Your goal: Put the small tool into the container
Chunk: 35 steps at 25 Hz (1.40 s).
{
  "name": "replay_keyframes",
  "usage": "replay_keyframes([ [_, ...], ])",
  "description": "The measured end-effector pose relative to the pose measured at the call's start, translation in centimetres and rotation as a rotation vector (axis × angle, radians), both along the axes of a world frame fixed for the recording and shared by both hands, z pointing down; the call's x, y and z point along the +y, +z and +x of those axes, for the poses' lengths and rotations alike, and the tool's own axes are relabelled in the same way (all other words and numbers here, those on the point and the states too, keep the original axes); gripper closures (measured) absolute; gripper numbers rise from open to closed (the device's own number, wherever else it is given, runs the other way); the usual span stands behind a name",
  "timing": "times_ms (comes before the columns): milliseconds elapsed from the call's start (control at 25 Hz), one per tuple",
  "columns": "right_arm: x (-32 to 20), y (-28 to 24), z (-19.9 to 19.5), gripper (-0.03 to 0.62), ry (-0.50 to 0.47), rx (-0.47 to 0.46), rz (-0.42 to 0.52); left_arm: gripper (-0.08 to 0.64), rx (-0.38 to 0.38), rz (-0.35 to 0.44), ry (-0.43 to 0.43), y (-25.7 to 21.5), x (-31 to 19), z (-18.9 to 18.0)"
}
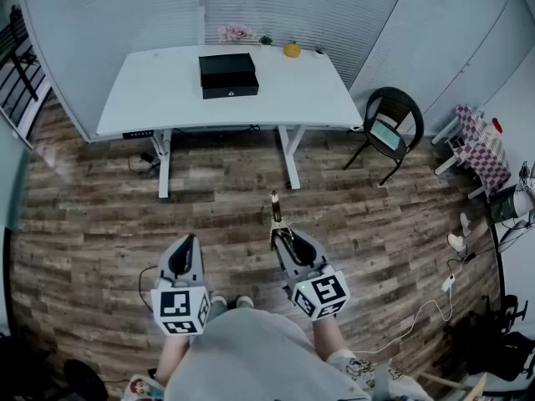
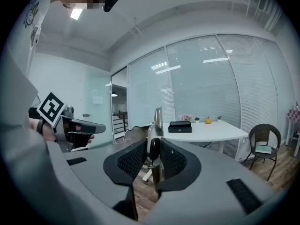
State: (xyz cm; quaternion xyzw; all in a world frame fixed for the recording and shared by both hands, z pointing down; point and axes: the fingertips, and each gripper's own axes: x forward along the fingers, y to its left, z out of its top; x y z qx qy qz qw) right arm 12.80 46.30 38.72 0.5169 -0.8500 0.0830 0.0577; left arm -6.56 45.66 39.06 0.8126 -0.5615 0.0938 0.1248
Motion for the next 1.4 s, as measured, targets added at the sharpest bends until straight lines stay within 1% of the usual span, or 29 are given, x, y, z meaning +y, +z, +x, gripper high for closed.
replay_keyframes([
  [240, -1.0, -0.2, 2.1, 0.511, 0.033, -0.022, 0.011, 0.554, -0.008, 0.013, -0.018, -0.3, -1.1, 0.7],
  [640, -1.5, 0.6, 3.7, 0.509, 0.009, -0.027, 0.009, 0.554, -0.018, 0.006, -0.04, 0.5, -1.4, 1.8],
  [800, -2.8, 1.0, 3.8, 0.509, 0.011, -0.036, 0.001, 0.554, -0.019, -0.004, -0.031, 1.2, -2.9, 2.2],
  [1000, -6.5, 1.8, 3.3, 0.509, 0.017, -0.039, -0.005, 0.554, -0.017, -0.005, -0.022, 2.0, -6.9, 1.8],
  [1160, -11.4, 1.7, 2.4, 0.509, 0.031, -0.042, -0.004, 0.554, -0.011, 0.005, -0.009, 1.7, -12.0, 0.9],
  [1400, -18.8, 0.8, 0.0, 0.509, 0.051, -0.042, 0.007, 0.554, -0.012, 0.019, 0.009, 0.9, -19.7, -1.5],
])
